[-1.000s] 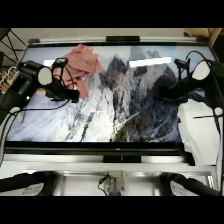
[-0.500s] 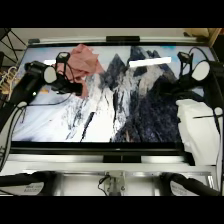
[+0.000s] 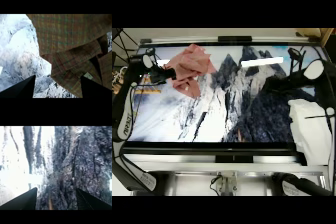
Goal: Fold the shirts.
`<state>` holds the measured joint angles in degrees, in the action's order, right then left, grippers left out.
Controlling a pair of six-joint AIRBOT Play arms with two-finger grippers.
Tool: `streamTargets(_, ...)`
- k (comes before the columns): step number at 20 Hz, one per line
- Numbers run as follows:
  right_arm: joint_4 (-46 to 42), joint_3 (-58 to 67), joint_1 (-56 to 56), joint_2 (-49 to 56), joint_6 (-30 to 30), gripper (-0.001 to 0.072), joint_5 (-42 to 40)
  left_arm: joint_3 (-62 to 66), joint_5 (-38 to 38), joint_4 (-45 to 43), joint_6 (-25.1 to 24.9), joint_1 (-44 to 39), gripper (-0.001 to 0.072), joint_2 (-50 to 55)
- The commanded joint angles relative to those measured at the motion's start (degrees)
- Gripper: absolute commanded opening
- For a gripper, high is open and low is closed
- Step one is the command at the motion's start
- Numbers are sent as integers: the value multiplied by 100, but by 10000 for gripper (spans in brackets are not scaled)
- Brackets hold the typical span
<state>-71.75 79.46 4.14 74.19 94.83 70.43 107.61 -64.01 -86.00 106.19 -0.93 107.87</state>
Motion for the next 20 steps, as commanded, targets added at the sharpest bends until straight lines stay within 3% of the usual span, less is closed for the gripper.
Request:
streamTargets(1,378,-2,0,4,-103,587,-20,166,649,286,299,229,661,529)
streamTargets(5,402,-2,0,4,-83,587,-13,166,984,651,297,111,659,883)
streamTargets(6,398,-2,0,4,-83,587,-13,166,979,719,295,79,625,973)
streamTargets(7,398,-2,0,4,-83,587,-13,166,979,807,297,52,496,1036)
streamTargets(9,398,-2,0,2,-83,587,35,166,986,960,297,20,120,1080)
streamTargets(10,398,-2,0,2,-85,587,109,179,981,1082,297,20,29,1058)
streamTargets(12,380,-2,-2,2,-92,588,293,317,966,1370,249,22,28,914)
streamTargets(16,101,-2,-4,2,-111,587,396,933,892,1510,-857,-254,28,-68)
streamTargets(19,-424,0,-4,-28,-120,587,463,957,511,1504,-1746,-671,27,-1537)
streamTargets(20,-595,0,-4,-101,-131,587,511,957,321,1504,-1834,-857,28,-2048)
